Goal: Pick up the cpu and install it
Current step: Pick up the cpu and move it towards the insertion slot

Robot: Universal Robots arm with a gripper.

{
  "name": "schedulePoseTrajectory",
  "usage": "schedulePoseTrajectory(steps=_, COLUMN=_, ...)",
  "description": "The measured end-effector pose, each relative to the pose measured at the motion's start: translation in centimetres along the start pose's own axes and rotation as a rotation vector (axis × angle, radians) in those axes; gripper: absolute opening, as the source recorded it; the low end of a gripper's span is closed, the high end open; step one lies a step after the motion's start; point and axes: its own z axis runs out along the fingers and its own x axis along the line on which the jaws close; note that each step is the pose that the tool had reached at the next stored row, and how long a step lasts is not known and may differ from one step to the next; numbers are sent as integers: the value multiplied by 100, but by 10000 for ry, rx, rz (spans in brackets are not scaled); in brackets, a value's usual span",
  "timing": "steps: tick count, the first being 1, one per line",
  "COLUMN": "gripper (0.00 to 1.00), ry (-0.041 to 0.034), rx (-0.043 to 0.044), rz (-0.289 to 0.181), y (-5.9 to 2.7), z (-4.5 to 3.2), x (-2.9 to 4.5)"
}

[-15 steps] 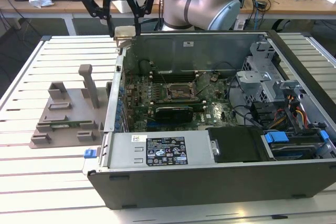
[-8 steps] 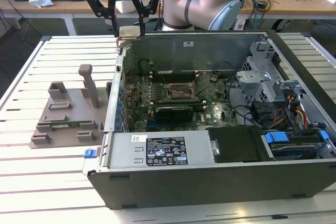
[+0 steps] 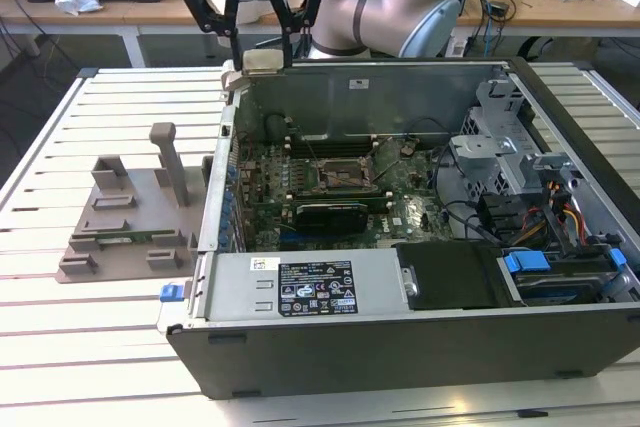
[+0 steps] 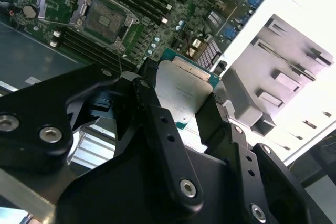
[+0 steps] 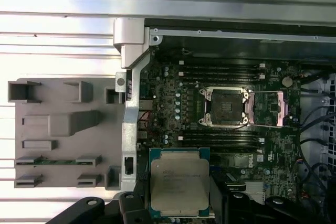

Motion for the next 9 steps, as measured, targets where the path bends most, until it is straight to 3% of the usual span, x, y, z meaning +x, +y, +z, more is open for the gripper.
schedulePoseTrajectory(steps=9, gripper=54, ry=1, rx=0, rz=0, y=-2, z=4, x=-132)
